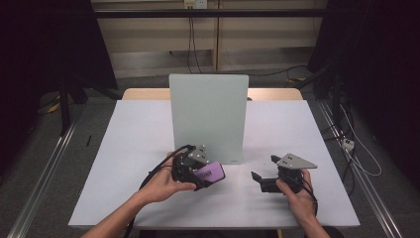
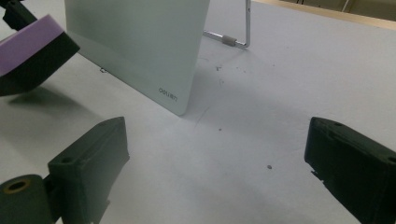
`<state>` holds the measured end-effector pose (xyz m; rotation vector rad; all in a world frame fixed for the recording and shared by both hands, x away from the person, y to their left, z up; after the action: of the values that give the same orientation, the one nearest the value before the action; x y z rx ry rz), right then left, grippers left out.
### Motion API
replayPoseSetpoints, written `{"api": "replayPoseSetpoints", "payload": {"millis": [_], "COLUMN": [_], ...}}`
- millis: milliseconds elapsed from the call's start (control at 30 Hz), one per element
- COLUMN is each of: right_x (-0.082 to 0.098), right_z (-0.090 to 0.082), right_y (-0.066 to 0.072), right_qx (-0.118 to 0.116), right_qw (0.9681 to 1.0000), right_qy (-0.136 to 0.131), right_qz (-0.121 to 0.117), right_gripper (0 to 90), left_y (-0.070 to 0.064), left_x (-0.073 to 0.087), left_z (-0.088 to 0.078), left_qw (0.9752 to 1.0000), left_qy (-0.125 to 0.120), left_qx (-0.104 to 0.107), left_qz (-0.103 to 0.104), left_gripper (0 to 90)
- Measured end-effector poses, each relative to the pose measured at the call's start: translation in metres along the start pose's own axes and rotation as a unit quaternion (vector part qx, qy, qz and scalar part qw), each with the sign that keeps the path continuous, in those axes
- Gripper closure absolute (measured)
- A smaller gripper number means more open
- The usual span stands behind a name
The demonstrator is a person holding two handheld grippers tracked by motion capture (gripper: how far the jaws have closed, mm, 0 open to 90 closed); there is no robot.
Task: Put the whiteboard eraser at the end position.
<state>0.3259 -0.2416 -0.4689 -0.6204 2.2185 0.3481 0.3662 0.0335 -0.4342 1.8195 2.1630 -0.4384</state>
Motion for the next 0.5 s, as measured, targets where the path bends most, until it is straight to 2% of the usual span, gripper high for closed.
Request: {"api": "replayPoseSetpoints", "payload": {"millis": [33,100,133,167,200,267,300,333,367,400,433,467,500], "right_x": [0.000,0.000,-0.001,-0.001,-0.001,0.000,0.000,0.000,0.000,0.000,0.000,0.000,0.000], "right_z": [0.000,0.000,0.000,0.000,0.000,0.001,0.001,0.001,0.001,0.001,0.001,0.000,0.000], "right_y": [0.000,0.002,0.002,0.002,0.002,0.002,0.001,0.001,0.000,0.000,0.000,0.000,0.000], "right_qx": [0.000,0.001,0.001,0.000,0.000,0.000,0.000,0.001,0.001,0.001,0.001,0.000,0.000], "right_qw": [1.0000,1.0000,1.0000,1.0000,1.0000,1.0000,1.0000,1.0000,1.0000,1.0000,1.0000,1.0000,1.0000], "right_qy": [0.000,0.001,0.001,0.001,0.001,0.001,0.001,0.001,0.002,0.002,0.002,0.002,0.001], "right_qz": [0.000,-0.002,-0.004,-0.004,-0.004,-0.003,-0.003,-0.003,-0.003,-0.003,-0.003,-0.002,-0.003], "right_gripper": [6.0,6.0,6.0,6.0,6.0,6.0,6.0,6.0,6.0,6.0,6.0,6.0,6.0], "left_y": [-0.002,-0.004,-0.006,-0.006,-0.008,-0.010,-0.011,-0.011,-0.012,-0.013,-0.013,-0.014,-0.013], "left_x": [-0.001,-0.003,-0.003,-0.004,-0.005,-0.006,-0.008,-0.009,-0.010,-0.011,-0.012,-0.012,-0.012], "left_z": [0.000,0.001,0.003,0.004,0.006,0.007,0.012,0.010,0.017,0.016,0.019,0.021,0.021], "left_qw": [0.9999,0.9999,0.9999,0.9997,0.9999,0.9993,0.9991,0.9982,0.9983,0.9983,0.9983,0.9988,0.9987], "left_qy": [0.001,-0.002,0.004,0.004,0.007,0.034,0.021,0.058,0.023,0.053,0.035,0.033,0.034], "left_qx": [0.009,0.010,0.014,0.024,0.015,0.008,0.036,-0.001,0.052,0.019,0.043,0.034,0.036], "left_qz": [0.005,0.005,0.007,0.009,0.004,0.011,0.009,0.011,0.012,0.015,0.017,0.010,0.012], "left_gripper": [40.8,40.7,40.7,40.7,40.8,40.7,40.7,40.7,40.7,40.7,40.6,40.6,40.6]}}
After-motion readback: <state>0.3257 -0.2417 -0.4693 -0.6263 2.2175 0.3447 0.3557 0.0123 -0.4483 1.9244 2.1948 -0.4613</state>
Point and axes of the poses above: each handheld gripper's, and its own axes: z roughly forward along the jaws, x roughly out of its underside, y roughly to its left, the point moved 3 cm from there along z, roughly forward along the jaws, and after that the axes turned 12 degrees about y, right-handed, at the moved point
